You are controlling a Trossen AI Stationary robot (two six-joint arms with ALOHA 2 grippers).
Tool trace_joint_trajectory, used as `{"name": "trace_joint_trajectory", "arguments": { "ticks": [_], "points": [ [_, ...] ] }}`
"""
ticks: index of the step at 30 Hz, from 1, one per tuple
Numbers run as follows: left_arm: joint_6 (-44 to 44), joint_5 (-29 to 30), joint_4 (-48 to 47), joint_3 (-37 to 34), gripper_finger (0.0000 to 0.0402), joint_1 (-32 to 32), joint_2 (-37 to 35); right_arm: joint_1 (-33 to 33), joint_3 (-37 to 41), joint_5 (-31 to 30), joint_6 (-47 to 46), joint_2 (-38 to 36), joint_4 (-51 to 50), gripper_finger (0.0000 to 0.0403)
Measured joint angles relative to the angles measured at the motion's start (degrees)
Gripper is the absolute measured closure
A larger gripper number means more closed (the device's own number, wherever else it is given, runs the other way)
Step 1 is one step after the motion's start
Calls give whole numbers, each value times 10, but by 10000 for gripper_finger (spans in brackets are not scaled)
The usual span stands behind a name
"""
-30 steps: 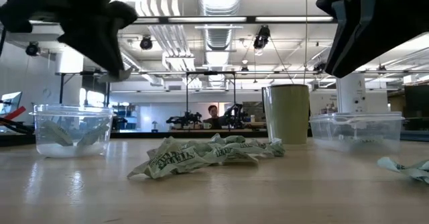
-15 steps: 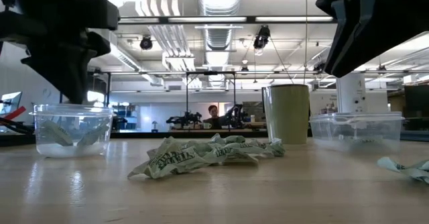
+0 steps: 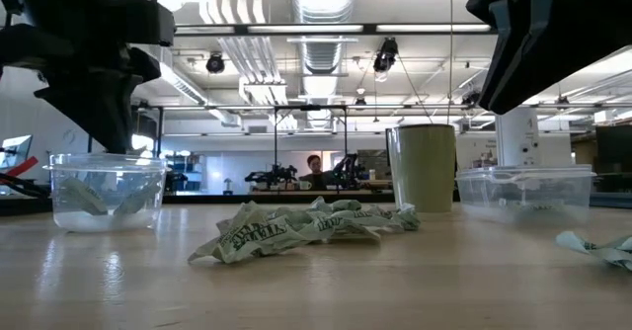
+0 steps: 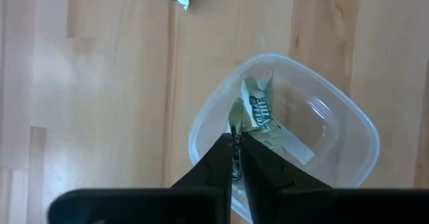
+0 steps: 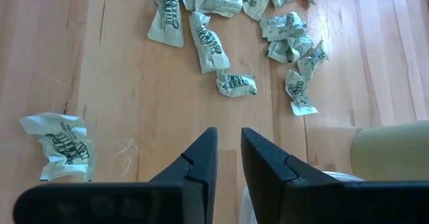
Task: Pick and place Stevia / Truvia into bins
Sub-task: Put the stevia packet into the left transparent container, then put the stevia packet into the right transparent container
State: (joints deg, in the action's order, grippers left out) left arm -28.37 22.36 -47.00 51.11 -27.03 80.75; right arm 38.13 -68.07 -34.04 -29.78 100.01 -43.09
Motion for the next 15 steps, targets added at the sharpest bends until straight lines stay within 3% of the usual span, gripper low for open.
{"name": "trace_joint_trajectory", "arguments": {
  "ticks": [9, 15],
  "points": [
    [-13, 4, 0, 0, 325, 0, 0, 0, 0, 3, -3, 0, 3, 337],
    [-13, -15, 0, 0, 318, 0, 0, 0, 10, 74, 3, 0, 71, 341]
  ]
}}
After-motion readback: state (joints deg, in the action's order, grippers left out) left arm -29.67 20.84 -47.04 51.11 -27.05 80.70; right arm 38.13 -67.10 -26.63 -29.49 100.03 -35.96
